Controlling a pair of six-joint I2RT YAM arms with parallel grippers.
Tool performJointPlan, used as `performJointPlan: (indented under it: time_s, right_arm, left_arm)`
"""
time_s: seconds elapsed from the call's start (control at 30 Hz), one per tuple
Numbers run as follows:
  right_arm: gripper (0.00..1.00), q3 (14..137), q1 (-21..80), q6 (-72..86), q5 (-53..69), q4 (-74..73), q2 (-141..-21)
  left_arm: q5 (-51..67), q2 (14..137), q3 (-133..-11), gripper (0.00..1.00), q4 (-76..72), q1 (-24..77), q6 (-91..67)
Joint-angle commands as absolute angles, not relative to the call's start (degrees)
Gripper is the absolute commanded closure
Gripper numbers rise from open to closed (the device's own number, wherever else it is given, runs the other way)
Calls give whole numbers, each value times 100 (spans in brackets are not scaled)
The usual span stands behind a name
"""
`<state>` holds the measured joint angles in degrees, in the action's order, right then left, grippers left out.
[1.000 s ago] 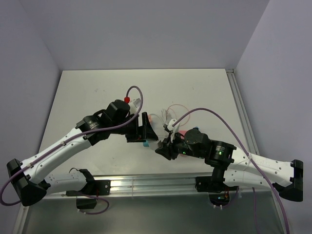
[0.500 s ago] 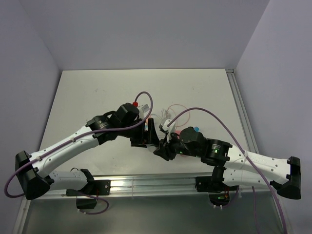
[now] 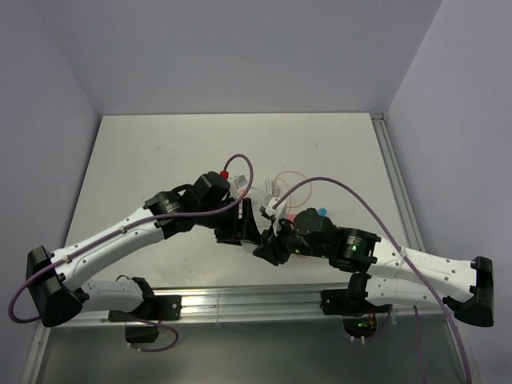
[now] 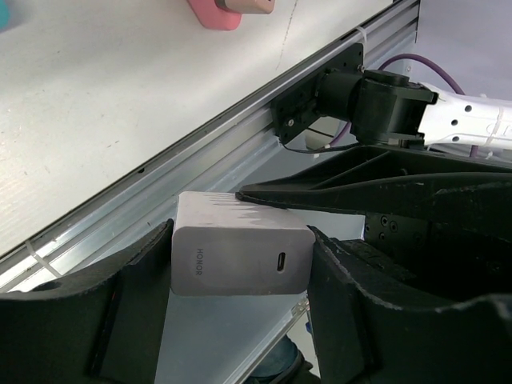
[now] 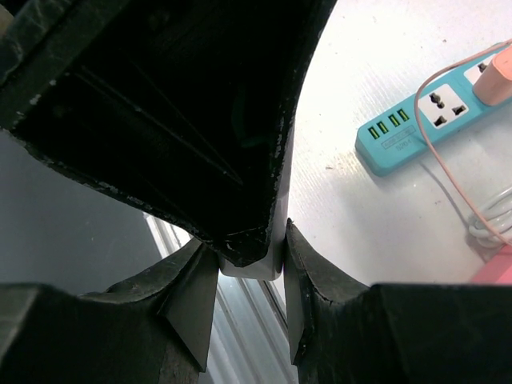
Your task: Insert the plug
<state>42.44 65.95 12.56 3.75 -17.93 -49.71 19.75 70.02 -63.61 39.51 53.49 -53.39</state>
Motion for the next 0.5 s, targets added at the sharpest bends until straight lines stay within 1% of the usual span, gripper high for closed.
performJointPlan:
  time_s: [0.0, 0.03, 0.07, 0.1, 0.13, 0.17, 0.23, 0.27, 0.37, 0.4, 0.43, 0.47]
  right_arm:
    - [100, 4676, 6565, 1353, 71, -1354, -4887]
    - [99, 4711, 6574, 1380, 9, -1397, -4913]
    - [92, 4720, 6566, 1397, -113, -1424, -4965]
    - [67, 4728, 6574, 1484, -201, -1459, -4966]
    - [57, 4737, 6574, 1529, -402, -1537, -4957]
    - [41, 4729, 6566, 1581, -500, -1573, -4914]
    - [25, 4650, 6565, 1740, -868, -1678, -4817]
    - [13, 4615, 6565, 1862, -983, -1714, -4686]
    - [11, 4570, 6548, 2143, -1580, -1959, -4474]
    - [11, 4562, 6539, 2371, -1730, -2047, -4413]
    - [11, 4509, 6539, 2495, -1923, -2170, -4273]
    - [11, 4474, 6539, 2722, -2203, -2223, -4176]
  left_arm:
    - [2329, 7014, -6240, 100, 3858, 5379, -5265]
    - [2286, 7022, -6223, 100, 3876, 5379, -5273]
    - [2181, 7005, -6223, 100, 3954, 5379, -5265]
    - [1893, 7005, -6257, 100, 4033, 5379, -5282]
    - [1724, 6996, -6293, 100, 4121, 5379, -5274]
    - [1566, 6996, -6406, 100, 4279, 5379, -5221]
    - [986, 7005, -6547, 100, 4456, 5379, -5212]
    - [836, 6987, -6661, 100, 4473, 5379, -5195]
    - [90, 6952, -6802, 100, 4439, 5379, -5177]
    - [27, 6961, -6838, 100, 4430, 5379, -5168]
    - [-348, 7022, -6864, 100, 4377, 5379, -5151]
    - [-473, 7049, -6847, 100, 4299, 5379, -5081]
